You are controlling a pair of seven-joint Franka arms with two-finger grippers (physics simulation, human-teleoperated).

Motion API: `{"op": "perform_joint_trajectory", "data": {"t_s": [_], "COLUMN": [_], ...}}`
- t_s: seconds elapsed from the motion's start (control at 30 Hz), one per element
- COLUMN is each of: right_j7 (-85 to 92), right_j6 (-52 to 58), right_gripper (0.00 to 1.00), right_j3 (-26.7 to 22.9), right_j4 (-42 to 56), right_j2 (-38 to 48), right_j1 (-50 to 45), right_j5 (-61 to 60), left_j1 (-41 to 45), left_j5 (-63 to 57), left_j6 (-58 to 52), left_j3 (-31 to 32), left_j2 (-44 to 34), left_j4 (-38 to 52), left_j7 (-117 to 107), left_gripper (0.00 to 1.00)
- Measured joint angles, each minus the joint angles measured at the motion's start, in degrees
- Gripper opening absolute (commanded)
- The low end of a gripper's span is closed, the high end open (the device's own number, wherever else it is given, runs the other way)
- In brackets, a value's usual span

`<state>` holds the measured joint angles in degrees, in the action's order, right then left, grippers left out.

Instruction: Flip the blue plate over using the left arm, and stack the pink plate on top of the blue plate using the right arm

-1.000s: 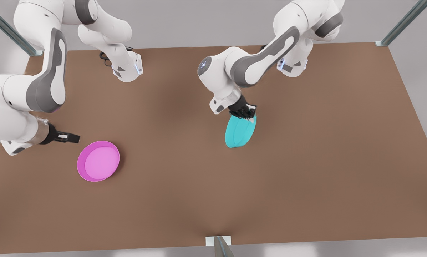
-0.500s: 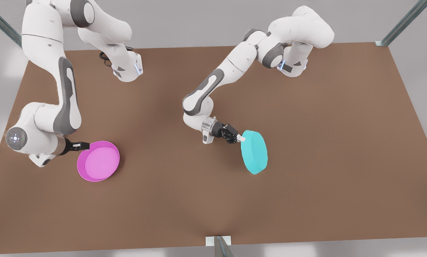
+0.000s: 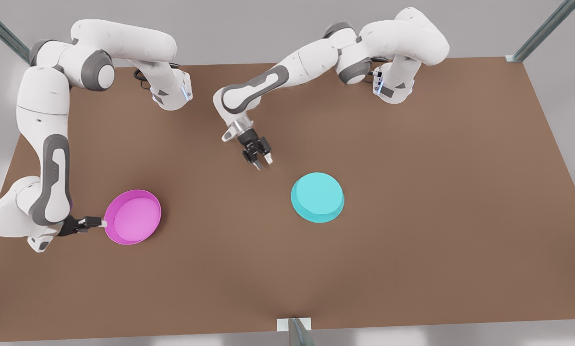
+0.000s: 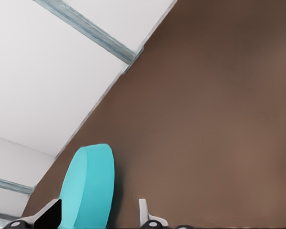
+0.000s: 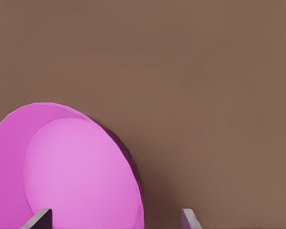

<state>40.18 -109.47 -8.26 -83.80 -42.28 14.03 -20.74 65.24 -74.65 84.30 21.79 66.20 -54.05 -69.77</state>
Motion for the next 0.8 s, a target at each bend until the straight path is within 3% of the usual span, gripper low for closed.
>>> {"op": "perform_joint_trajectory", "data": {"t_s": [0.07, 0.13, 0.17, 0.23, 0.27, 0.3, 0.33, 0.4, 0.43, 0.5, 0.57, 0.7, 0.77, 0.8], "right_j7": [0.08, 0.08, 0.08, 0.06, -0.01, 0.07, 0.53, 1.03, 0.96, 0.82, 1.03, 0.87, 0.93, 0.95], "right_j6": [0.13, -0.20, -0.45, -0.65, -0.66, -0.57, -0.57, -0.65, -0.66, -0.83, -2.46, -2.68, -4.23, -4.51], "right_gripper": [1.00, 1.00, 1.00, 1.00, 0.75, 0.55, 0.49, 0.47, 0.47, 0.49, 0.50, 0.51, 0.51, 0.51], "right_j3": [0.00, 0.00, 0.00, 0.08, 0.01, 0.00, 0.00, 0.08, 0.00, 0.00, 0.00, 0.00, 0.00, 0.00], "right_j4": [-0.06, -0.01, 0.04, -0.05, 0.02, 0.09, 0.12, 0.21, 0.21, 0.04, -0.08, -0.05, -0.05, -0.14], "right_j2": [-0.77, -0.79, -0.79, -2.26, -2.78, -2.81, -2.81, -2.81, -2.81, -2.98, -3.34, -3.63, -3.94, -4.12], "right_j1": [0.00, -0.12, -0.14, -0.06, 0.04, 0.11, 0.12, 0.12, 0.13, 0.08, 0.13, 0.12, 0.05, 0.08], "right_j5": [0.00, 0.05, 0.17, 0.11, 0.05, 0.17, 0.26, 0.34, 0.34, 0.35, 0.44, 0.35, 0.42, 0.44], "left_j1": [-1.03, -14.75, -20.64, -36.88, -42.93, -43.74, -48.04, -59.87, -64.44, -65.48, -65.78, -65.01, -63.95, -64.32], "left_j5": [2.96, 13.51, 19.73, 31.84, 37.23, 41.30, 45.40, 51.79, 55.11, 61.31, 64.94, 69.05, 70.34, 70.89], "left_j6": [1.36, -0.28, -3.15, -16.88, -21.74, -23.88, -23.77, -14.28, -9.87, 6.11, 8.57, 6.51, 2.45, 2.45], "left_j3": [2.86, 2.25, 2.25, 2.24, 0.91, -5.29, -11.64, -16.32, -22.13, -28.28, -29.52, -29.85, -29.69, -29.78], "left_j2": [-7.14, -26.66, -31.61, -36.75, -40.21, -42.28, -42.56, -48.53, -51.13, -64.34, -65.99, -59.10, -52.01, -51.97], "left_j4": [-0.28, -6.67, -8.35, -8.43, -8.49, -8.60, -8.74, -17.60, -21.10, -38.71, -38.38, -27.63, -17.71, -17.66], "left_j7": [-0.90, 4.92, 7.41, 37.70, 52.29, 53.67, 53.76, 66.66, 71.73, 79.03, 78.76, 77.63, 77.73, 77.93], "left_gripper": [1.00, 1.00, 1.00, 1.00, 1.00, 1.00, 1.00, 0.99, 0.99, 1.00, 1.00, 1.00, 1.00, 1.00]}}
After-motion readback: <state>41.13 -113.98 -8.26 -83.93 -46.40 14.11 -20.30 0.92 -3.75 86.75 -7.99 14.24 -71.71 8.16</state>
